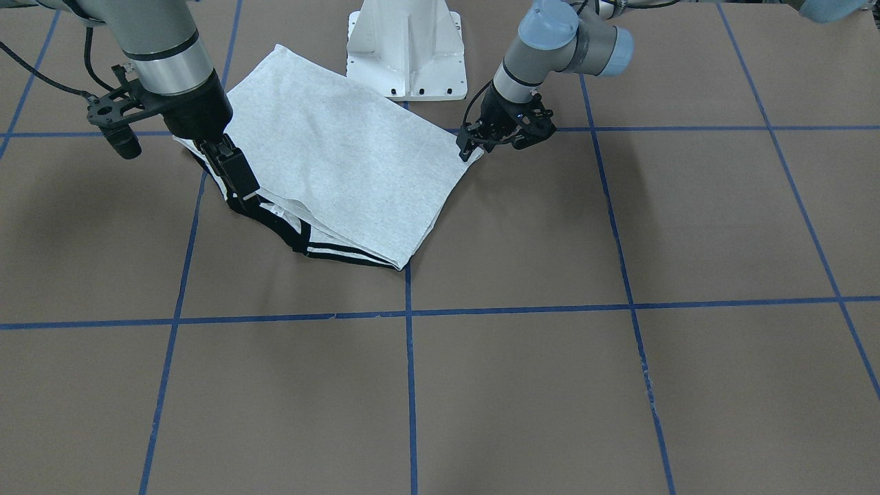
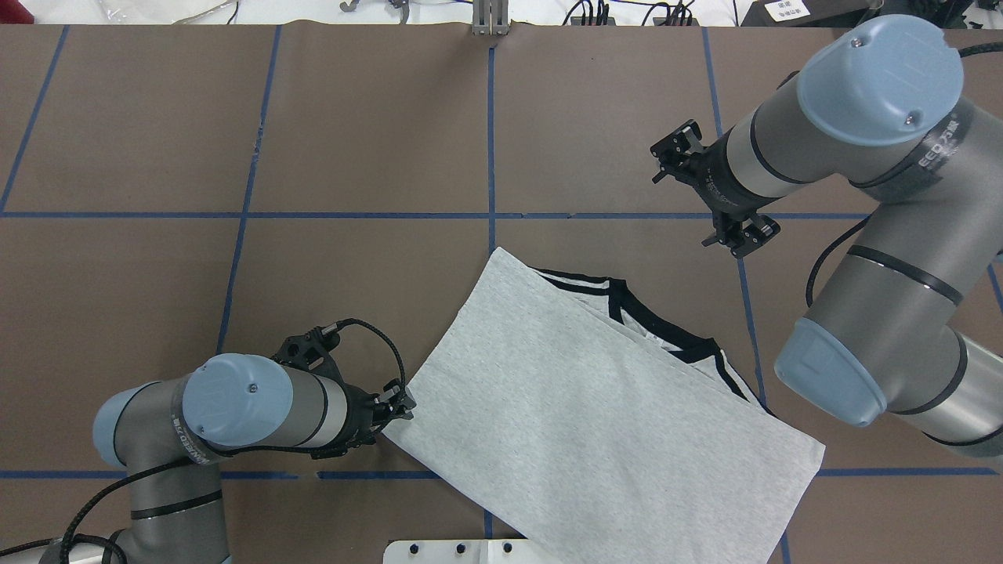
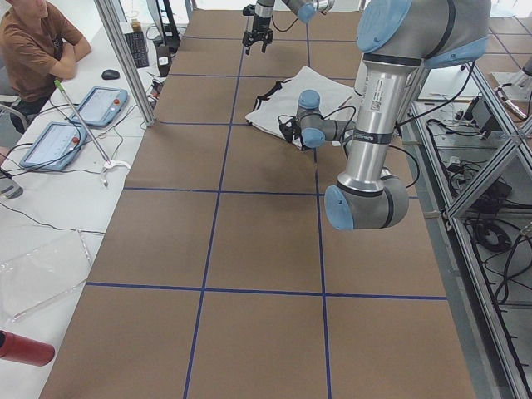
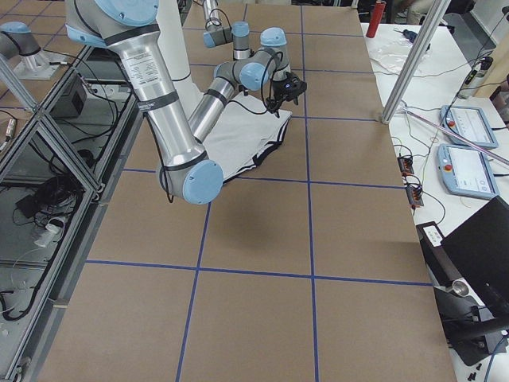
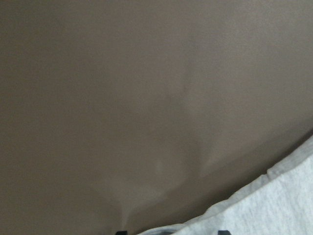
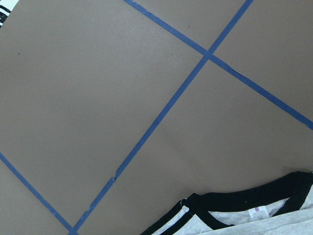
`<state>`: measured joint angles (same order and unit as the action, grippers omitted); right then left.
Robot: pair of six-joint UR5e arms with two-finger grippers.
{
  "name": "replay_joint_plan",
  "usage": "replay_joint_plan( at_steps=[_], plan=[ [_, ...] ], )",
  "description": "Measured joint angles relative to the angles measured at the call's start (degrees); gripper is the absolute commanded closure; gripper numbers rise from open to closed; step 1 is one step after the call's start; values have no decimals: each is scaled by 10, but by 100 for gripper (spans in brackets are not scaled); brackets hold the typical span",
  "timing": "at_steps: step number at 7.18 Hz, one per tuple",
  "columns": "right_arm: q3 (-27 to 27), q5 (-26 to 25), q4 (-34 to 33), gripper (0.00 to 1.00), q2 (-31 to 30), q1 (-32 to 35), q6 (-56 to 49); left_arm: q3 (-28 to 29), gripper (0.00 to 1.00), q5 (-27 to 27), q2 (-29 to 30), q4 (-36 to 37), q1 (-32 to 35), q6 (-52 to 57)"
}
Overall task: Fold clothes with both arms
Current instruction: 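Lift the right gripper away from the collar while the left gripper holds the shirt edge, then rotate the shirt upright with the left gripper, pushing its edge away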
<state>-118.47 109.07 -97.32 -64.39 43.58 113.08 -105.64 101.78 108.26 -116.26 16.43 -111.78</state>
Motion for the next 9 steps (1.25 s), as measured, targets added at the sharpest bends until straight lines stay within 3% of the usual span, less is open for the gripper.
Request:
replay_joint_plan(
  at_steps=[1, 6, 8, 9],
  plan=[
    [0, 0, 0, 0, 0, 0, 0, 0, 100, 0, 0, 0, -2, -1],
    [2, 0, 0, 0, 1, 6, 0, -18, 100, -2, -2, 55, 11, 17],
    [3, -1, 5, 0, 0, 6, -2, -16, 100, -1, 17, 74, 85, 107],
    [4, -2, 27, 0, -3, 6, -1, 19, 100, 1, 49, 75, 141, 167]
  ],
)
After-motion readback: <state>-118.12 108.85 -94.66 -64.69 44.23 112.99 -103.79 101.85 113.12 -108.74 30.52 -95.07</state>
